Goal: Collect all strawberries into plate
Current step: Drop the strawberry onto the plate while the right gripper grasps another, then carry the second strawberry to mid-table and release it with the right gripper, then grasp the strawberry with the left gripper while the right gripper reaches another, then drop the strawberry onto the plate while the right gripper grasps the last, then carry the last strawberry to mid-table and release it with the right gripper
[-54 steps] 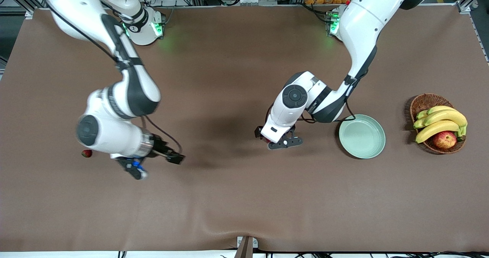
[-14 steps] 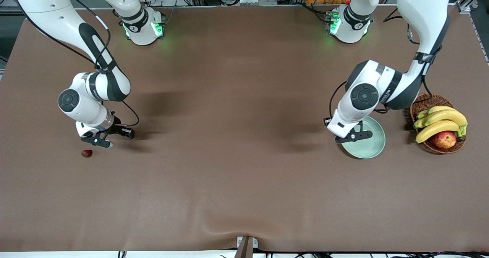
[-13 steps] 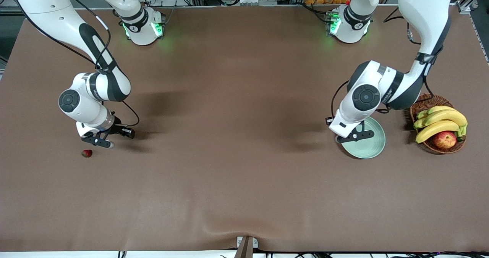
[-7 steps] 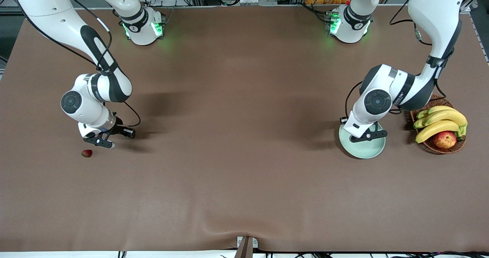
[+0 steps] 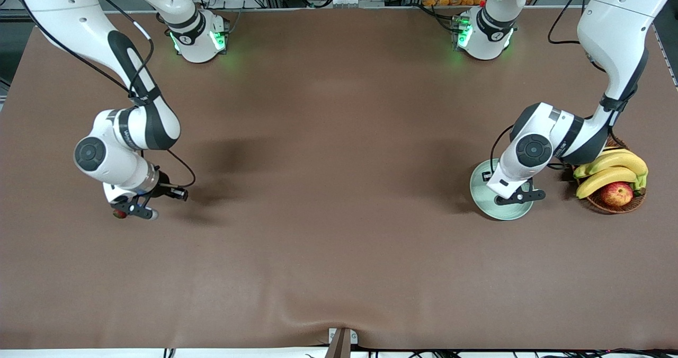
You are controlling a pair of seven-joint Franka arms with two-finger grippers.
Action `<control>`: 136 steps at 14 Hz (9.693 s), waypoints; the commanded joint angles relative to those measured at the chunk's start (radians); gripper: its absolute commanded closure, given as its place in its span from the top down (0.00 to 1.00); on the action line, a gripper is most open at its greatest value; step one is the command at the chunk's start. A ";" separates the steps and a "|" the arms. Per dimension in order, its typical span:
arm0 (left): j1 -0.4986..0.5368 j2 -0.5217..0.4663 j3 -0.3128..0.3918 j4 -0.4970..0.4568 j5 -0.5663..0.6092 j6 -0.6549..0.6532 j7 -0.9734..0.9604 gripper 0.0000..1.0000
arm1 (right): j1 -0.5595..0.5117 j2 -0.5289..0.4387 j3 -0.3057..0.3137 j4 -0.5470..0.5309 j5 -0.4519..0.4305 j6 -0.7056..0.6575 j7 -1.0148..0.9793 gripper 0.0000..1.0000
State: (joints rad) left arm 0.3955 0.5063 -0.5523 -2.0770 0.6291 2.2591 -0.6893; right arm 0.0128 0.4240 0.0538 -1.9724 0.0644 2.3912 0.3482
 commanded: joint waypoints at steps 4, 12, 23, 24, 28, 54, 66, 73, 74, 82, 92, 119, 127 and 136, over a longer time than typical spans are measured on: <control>0.016 -0.048 -0.018 0.003 0.020 -0.003 0.004 1.00 | 0.154 0.099 -0.003 0.275 0.201 -0.147 0.237 0.00; 0.019 -0.106 -0.061 0.043 -0.121 -0.022 0.001 1.00 | 0.424 0.285 -0.002 0.550 0.212 -0.132 0.789 0.00; -0.070 -0.088 -0.086 0.098 -0.274 -0.032 -0.071 1.00 | 0.714 0.539 -0.002 0.722 0.258 0.241 1.130 0.00; -0.088 -0.077 -0.086 0.106 -0.290 -0.032 -0.096 1.00 | 0.728 0.541 -0.002 0.722 0.259 0.249 1.137 0.00; -0.159 0.006 -0.084 0.165 -0.290 -0.032 -0.226 1.00 | 0.757 0.542 -0.003 0.721 0.253 0.261 1.203 1.00; -0.632 0.316 0.117 0.486 -0.216 0.004 -0.452 0.70 | -0.054 0.199 0.000 0.687 0.086 -0.659 -0.029 1.00; -0.624 0.305 0.117 0.486 -0.213 0.008 -0.452 0.00 | -0.298 -0.084 0.000 -0.008 -0.089 -0.049 -0.507 1.00; -0.500 0.160 0.060 0.434 -0.232 -0.087 -0.434 0.00 | -0.329 0.071 0.000 0.055 -0.089 0.166 -0.546 0.94; -0.457 0.131 0.039 0.419 -0.232 -0.116 -0.402 0.00 | -0.336 0.093 0.000 0.058 -0.089 0.189 -0.560 0.89; -0.147 0.055 -0.055 0.293 -0.227 -0.286 -0.035 0.00 | -0.343 0.150 0.001 0.058 -0.084 0.224 -0.566 0.73; -0.063 0.103 -0.049 0.258 -0.094 -0.268 0.048 0.22 | -0.343 0.191 0.001 0.064 -0.086 0.269 -0.568 0.56; -0.093 0.061 -0.173 0.336 -0.399 -0.257 -0.078 1.00 | 0.343 0.265 0.020 0.601 0.164 -0.223 0.729 0.00; -0.109 0.130 -0.167 0.341 -0.388 -0.213 -0.119 1.00 | 0.620 0.432 0.021 0.613 0.322 0.273 1.031 0.00; -0.125 0.141 -0.167 0.325 -0.361 -0.193 -0.182 1.00 | 0.782 0.544 0.014 0.684 0.380 0.407 1.118 1.00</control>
State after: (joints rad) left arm 0.2759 0.6428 -0.7170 -1.7544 0.2452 2.0585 -0.8346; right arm 0.7767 0.9503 0.0829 -1.3267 0.4337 2.8015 1.4508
